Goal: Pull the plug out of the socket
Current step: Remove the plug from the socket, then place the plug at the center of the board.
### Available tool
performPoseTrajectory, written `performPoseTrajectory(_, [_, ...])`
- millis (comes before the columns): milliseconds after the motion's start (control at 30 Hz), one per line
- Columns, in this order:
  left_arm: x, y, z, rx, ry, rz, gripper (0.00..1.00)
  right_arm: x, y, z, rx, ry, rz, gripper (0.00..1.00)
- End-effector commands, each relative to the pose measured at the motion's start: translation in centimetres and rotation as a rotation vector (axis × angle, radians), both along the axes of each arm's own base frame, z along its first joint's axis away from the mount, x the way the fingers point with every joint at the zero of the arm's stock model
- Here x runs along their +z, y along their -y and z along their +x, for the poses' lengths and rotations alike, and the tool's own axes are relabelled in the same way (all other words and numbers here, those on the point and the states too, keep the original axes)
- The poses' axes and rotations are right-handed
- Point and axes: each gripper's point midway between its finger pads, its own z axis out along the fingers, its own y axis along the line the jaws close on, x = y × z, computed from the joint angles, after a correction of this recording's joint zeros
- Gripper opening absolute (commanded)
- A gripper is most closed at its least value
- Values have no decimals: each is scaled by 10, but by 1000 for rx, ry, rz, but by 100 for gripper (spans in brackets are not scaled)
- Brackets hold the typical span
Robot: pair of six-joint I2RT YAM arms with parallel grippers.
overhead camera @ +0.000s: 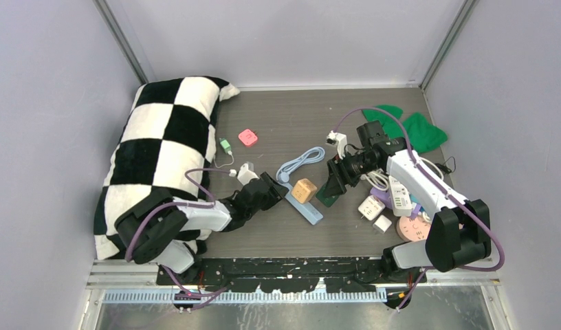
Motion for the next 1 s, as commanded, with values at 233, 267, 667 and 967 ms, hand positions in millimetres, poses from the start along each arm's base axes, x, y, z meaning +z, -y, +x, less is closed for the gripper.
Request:
performPoseTrajectory(233, [59, -45, -8, -89, 143, 295, 65, 22, -5, -1, 23, 33, 88, 1])
performPoseTrajectory(267, [62, -50, -12, -99, 152, 311, 66, 22, -5, -2, 25, 30, 93, 1])
performPoseTrajectory(667, [144, -113, -37, -62, 530, 292, 100, 26, -10, 0, 30, -10, 133, 1])
performPoseTrajectory(967, [181, -76, -55, -298, 680, 221, 100, 30, -17, 0, 34, -65, 182, 1])
